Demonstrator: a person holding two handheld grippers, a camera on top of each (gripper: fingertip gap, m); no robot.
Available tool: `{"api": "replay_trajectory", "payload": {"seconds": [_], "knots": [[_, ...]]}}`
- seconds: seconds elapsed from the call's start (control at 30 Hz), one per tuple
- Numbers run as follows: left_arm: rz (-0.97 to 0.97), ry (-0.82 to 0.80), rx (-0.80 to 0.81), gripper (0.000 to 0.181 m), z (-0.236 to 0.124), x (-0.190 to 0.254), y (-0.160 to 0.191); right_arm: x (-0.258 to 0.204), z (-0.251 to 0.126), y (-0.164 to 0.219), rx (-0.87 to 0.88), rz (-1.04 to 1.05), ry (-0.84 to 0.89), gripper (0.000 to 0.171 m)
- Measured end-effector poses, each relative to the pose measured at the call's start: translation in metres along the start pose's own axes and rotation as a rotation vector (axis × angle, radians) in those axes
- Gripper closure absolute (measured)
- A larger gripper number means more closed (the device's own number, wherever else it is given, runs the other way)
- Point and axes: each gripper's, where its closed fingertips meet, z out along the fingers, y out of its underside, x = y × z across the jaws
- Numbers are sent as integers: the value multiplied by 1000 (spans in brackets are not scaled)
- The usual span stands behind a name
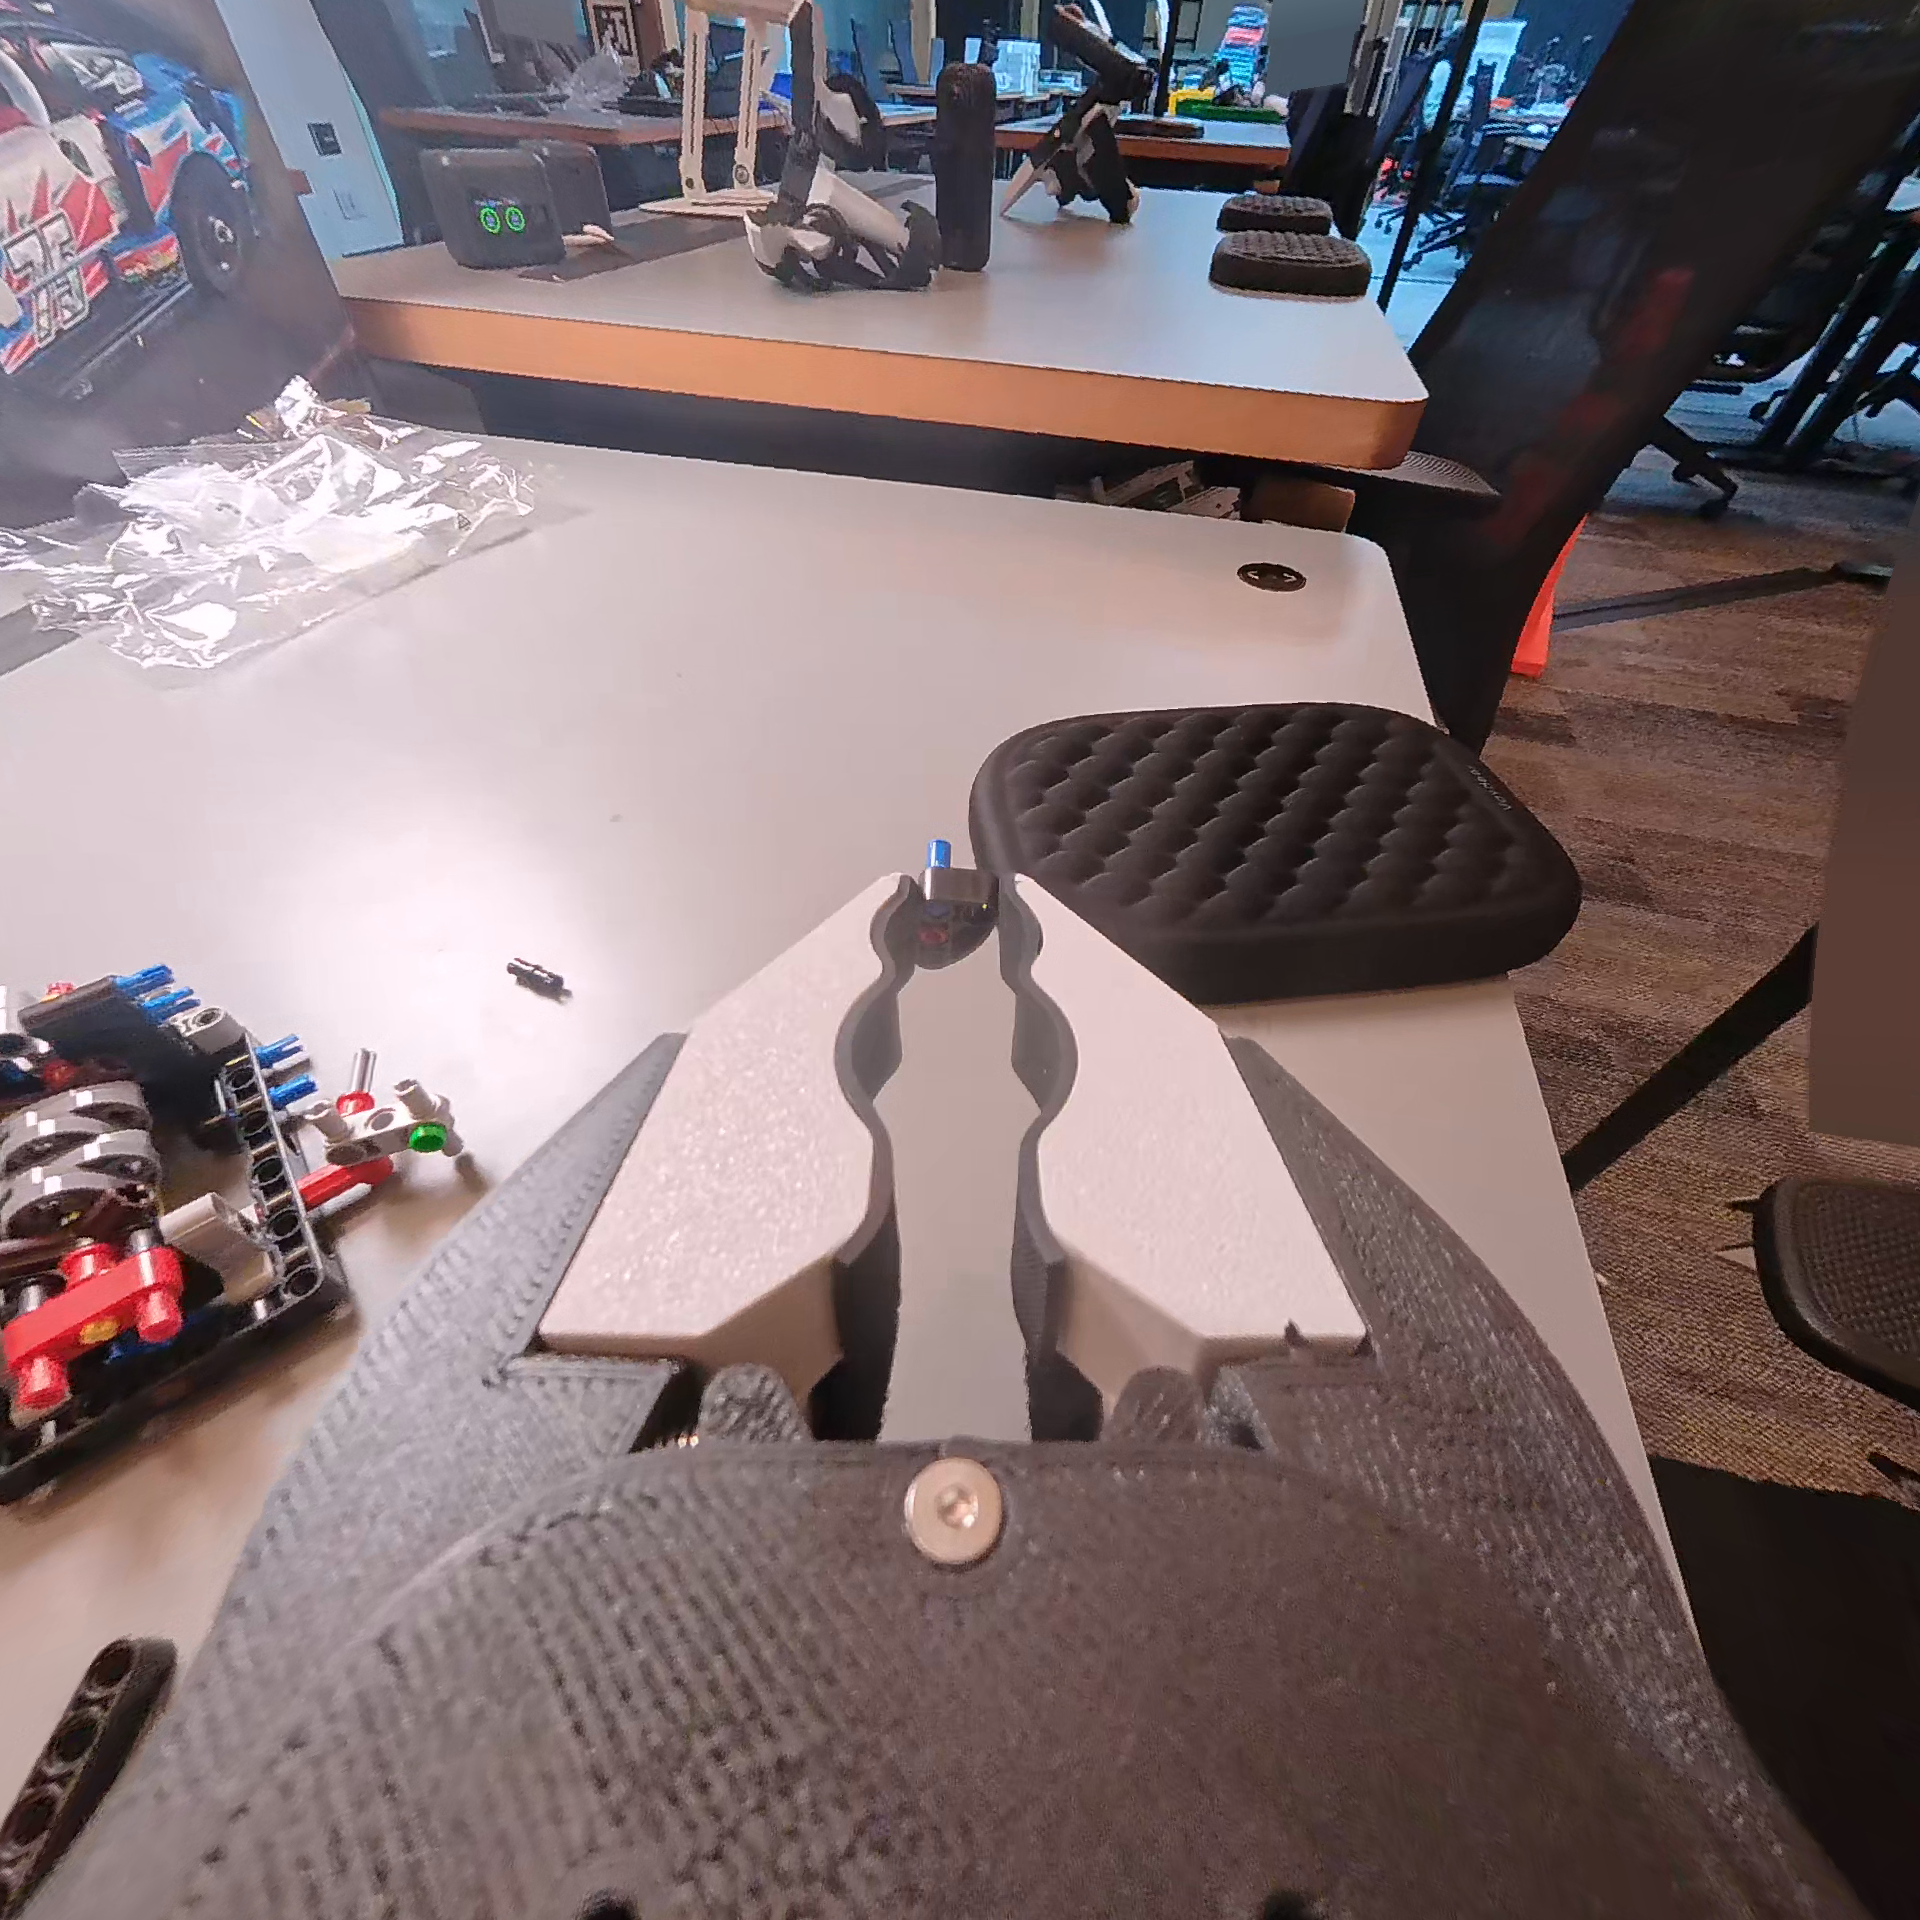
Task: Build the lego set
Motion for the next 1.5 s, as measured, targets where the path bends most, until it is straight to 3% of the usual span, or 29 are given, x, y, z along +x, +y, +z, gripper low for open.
{"api": "replay_trajectory", "payload": {"seconds": [0.27,0.53,0.63,0.77,0.9,1.0,1.23,1.3,1.37,1.5], "knots": [[-5,-59,-4,168,-17,-7,-1,-19,24,-4,60,66,14,125],[-12,-98,15,168,-31,-10,-1,-24,26,-28,84,82,-60,131],[-15,-84,39,168,-37,-12,-1,-20,17,-61,124,49,-54,132],[18,6,49,168,-38,-12,-10,-28,-11,-142,189,78,-89,133],[86,205,37,169,-25,-4,-22,-61,-49,-217,155,172,-111,132],[150,393,30,168,-17,6,-25,-96,-71,-233,47,267,-102,130],[179,671,81,168,-32,0,-31,-91,-102,-222,-118,-55,348,140],[152,697,89,168,-34,-3,-34,-82,-118,-227,-68,-146,507,145],[139,713,54,168,-32,-6,-35,-65,-140,-236,117,-214,746,166],[131,717,-62,168,-25,-11,-43,-71,-136,-247,173,-348,747,171]]}}
